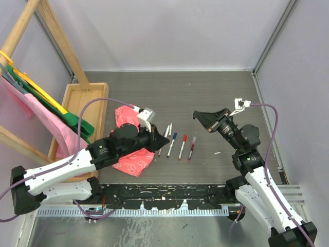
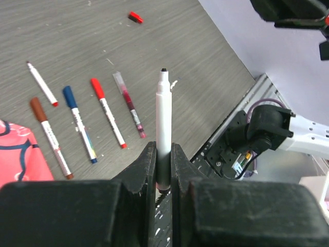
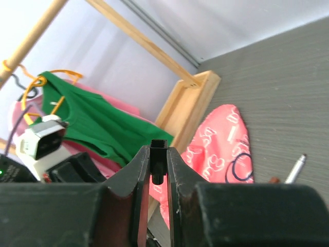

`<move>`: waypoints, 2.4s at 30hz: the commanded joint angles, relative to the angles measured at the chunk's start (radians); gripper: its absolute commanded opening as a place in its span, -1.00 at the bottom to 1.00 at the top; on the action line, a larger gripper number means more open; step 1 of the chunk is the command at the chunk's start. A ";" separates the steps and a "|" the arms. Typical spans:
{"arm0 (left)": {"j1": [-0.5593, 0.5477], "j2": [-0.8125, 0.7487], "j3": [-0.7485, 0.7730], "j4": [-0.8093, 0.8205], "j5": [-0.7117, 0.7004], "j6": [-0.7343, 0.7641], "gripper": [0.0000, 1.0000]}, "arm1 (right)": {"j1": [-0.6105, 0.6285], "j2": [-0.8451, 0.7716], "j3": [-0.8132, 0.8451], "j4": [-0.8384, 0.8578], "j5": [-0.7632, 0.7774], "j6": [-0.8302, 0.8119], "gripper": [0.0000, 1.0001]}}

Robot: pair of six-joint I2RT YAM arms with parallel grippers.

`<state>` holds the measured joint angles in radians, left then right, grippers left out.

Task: Insert the pens into the pen caps
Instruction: Insert the pen cap onto the pen.

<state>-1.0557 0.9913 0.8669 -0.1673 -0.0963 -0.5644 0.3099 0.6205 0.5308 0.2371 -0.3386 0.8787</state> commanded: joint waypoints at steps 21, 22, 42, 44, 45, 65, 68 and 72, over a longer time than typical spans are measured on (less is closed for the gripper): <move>-0.077 0.051 0.002 0.474 0.215 0.028 -1.00 | 0.061 0.034 -0.076 0.780 -0.092 0.138 -1.00; -0.076 0.052 0.000 0.487 0.228 0.032 -1.00 | 0.067 0.031 -0.072 0.772 -0.083 0.150 -1.00; -0.076 0.037 0.000 0.523 0.306 0.075 -1.00 | 0.230 0.009 -0.016 0.649 0.036 0.123 -1.00; -0.076 0.032 -0.001 0.521 0.304 0.078 -1.00 | 0.233 0.007 -0.022 0.650 0.039 0.125 -1.00; -0.077 0.029 0.000 0.518 0.304 0.079 -1.00 | 0.235 0.007 -0.027 0.655 0.041 0.129 -1.00; -0.077 0.036 0.049 0.472 0.303 0.111 -1.00 | 0.253 0.007 -0.050 0.658 0.032 0.160 -1.00; -0.078 0.037 0.053 0.466 0.302 0.116 -1.00 | 0.253 0.008 -0.052 0.657 0.029 0.161 -1.00; -0.076 0.040 0.057 0.464 0.300 0.118 -1.00 | 0.254 0.008 -0.059 0.658 0.027 0.164 -1.00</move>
<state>-1.1286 1.0431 0.8696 0.2676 0.1982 -0.4732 0.5575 0.6338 0.4667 0.8593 -0.3161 1.0321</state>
